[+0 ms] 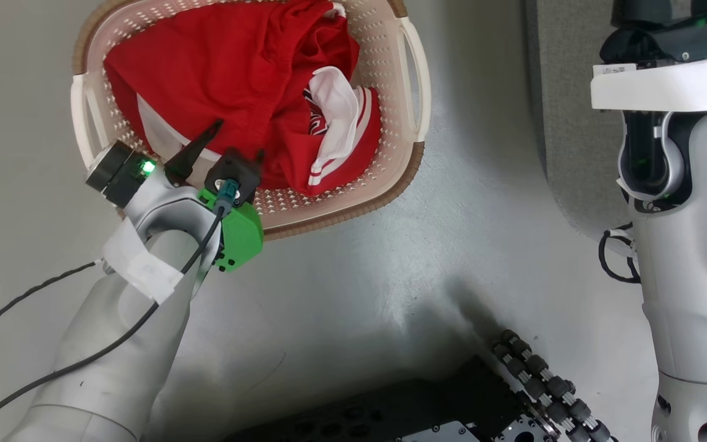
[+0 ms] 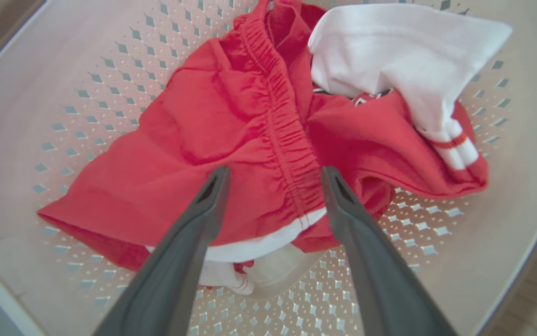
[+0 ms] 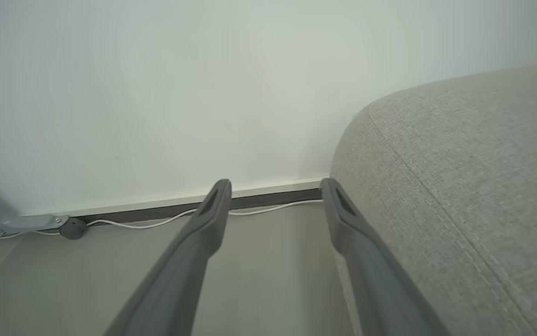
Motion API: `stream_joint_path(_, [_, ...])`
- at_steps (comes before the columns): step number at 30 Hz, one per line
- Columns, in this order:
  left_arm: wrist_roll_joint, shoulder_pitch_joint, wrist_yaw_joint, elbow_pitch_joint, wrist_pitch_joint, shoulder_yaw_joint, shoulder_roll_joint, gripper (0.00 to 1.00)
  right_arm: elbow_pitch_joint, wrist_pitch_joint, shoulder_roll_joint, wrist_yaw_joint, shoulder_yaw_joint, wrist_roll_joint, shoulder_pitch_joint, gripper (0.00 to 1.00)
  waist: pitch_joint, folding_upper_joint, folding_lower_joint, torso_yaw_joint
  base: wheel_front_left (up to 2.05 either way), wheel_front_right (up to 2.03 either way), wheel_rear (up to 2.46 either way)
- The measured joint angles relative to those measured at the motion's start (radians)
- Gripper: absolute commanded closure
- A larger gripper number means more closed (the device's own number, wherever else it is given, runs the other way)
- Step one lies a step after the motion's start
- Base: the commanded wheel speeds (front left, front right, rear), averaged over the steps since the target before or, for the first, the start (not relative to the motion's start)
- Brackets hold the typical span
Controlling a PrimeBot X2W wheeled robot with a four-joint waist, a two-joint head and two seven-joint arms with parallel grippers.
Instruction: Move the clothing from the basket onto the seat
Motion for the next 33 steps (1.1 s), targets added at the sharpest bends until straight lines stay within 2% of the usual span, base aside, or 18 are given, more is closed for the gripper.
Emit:
stream_joint_path(8, [0.033,-0.044,-0.006,0.040,0.007,-0.024,-0.007,0.00,0.003,0.000,0.001,0.001,-0.002,0.000,0.000,0.00,0.010,0.0000,0.0000,-0.017,0.00,0.00,0.00])
stream_joint_path(17, [0.061,-0.097,0.052,0.103,0.040,-0.017,-0.005,0.00,0.005,0.000,0.005,0.009,-0.006,0.000,0.000,0.00,0.029,0.0000,0.0000,-0.040,0.00,0.00,0.00])
stream_joint_path(22, [0.062,-0.105,0.064,0.128,0.050,-0.017,-0.005,0.02,0.006,0.000,0.006,0.009,-0.007,0.000,0.000,0.00,0.030,0.0000,-0.0001,-0.043,0.00,0.00,0.00])
stream_joint_path(23, [0.062,-0.106,0.064,0.132,0.052,-0.017,-0.005,0.44,0.006,0.000,0.006,0.009,-0.008,0.000,0.000,0.00,0.030,0.0000,-0.0001,-0.043,0.00,0.00,0.00])
stream_joint_path(24, [0.062,-0.106,0.066,0.137,0.054,-0.016,-0.006,0.78,0.007,0.000,0.006,0.009,-0.008,0.000,0.000,0.00,0.030,0.0000,-0.0001,-0.044,0.00,0.00,0.00])
stream_joint_path(25, [0.062,-0.107,0.071,0.143,0.056,-0.015,-0.006,1.00,0.007,0.000,0.006,0.009,-0.009,0.000,0.000,0.00,0.030,0.0000,-0.0001,-0.044,0.00,0.00,0.00])
stream_joint_path(33, [0.046,-0.111,0.072,0.174,0.040,-0.008,-0.011,1.00,0.018,0.000,0.006,0.009,-0.021,-0.003,0.000,0.00,0.013,0.0000,-0.0001,-0.039,0.00,0.00,0.00])
